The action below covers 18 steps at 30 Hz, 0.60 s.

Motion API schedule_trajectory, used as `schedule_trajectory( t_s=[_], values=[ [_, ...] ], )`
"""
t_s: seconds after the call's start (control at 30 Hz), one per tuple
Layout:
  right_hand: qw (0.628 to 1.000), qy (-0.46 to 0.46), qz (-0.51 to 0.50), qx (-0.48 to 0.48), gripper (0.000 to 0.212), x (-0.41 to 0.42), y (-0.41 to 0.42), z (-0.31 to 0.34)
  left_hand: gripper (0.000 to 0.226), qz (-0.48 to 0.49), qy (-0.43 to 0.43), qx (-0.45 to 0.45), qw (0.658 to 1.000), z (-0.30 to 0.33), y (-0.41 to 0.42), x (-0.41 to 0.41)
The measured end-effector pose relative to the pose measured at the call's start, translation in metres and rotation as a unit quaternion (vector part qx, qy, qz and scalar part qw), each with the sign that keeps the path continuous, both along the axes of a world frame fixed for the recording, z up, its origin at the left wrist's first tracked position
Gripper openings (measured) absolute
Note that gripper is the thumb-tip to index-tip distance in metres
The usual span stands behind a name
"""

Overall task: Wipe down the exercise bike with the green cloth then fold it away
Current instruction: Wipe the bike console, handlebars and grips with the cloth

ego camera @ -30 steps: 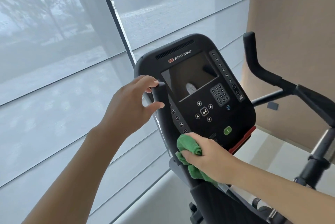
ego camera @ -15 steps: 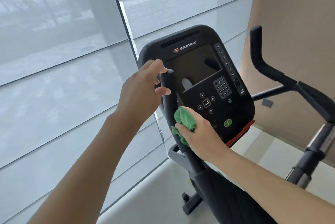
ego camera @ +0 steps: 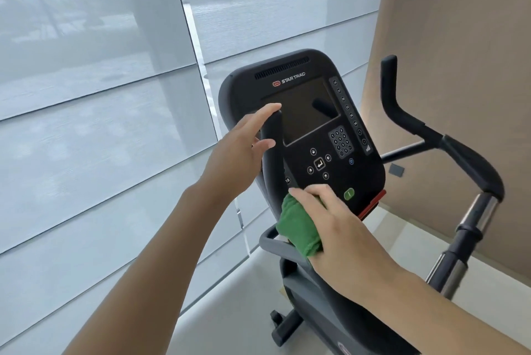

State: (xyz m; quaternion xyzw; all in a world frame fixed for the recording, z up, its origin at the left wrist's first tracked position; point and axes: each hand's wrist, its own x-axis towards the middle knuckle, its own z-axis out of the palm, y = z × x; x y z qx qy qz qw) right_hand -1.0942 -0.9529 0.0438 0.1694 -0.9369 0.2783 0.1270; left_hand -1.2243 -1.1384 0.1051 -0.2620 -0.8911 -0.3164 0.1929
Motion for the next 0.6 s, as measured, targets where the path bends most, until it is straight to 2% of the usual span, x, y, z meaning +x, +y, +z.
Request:
schedule_trajectory(
  t_s=[0.07, 0.13, 0.2, 0.37, 0.47, 0.6],
  values=[
    [0.998, 0.069, 0.001, 0.009, 0.080, -0.009, -0.014, 0.012, 0.061, -0.003, -0.045, 0.021, 0.999, -0.001, -0.001, -0.002],
    [0.990, 0.106, -0.006, 0.095, 0.067, -0.022, -0.032, 0.009, 0.060, -0.002, -0.073, 0.039, 0.997, 0.000, -0.002, -0.001],
    [0.978, 0.081, -0.027, 0.189, 0.060, -0.030, -0.045, -0.006, 0.059, -0.007, -0.081, 0.044, 0.996, 0.000, -0.002, 0.000],
    [0.958, 0.059, -0.080, 0.268, 0.058, -0.012, -0.051, -0.017, 0.058, -0.022, -0.077, 0.064, 0.995, -0.003, -0.005, -0.002],
    [0.936, 0.051, -0.083, 0.338, 0.044, 0.017, -0.050, -0.028, 0.057, -0.023, -0.079, 0.071, 0.994, -0.005, -0.004, 0.003],
    [0.946, 0.016, -0.094, 0.309, 0.046, 0.044, -0.038, -0.032, 0.056, -0.009, -0.077, 0.084, 0.993, -0.004, -0.002, 0.010]
  ],
)
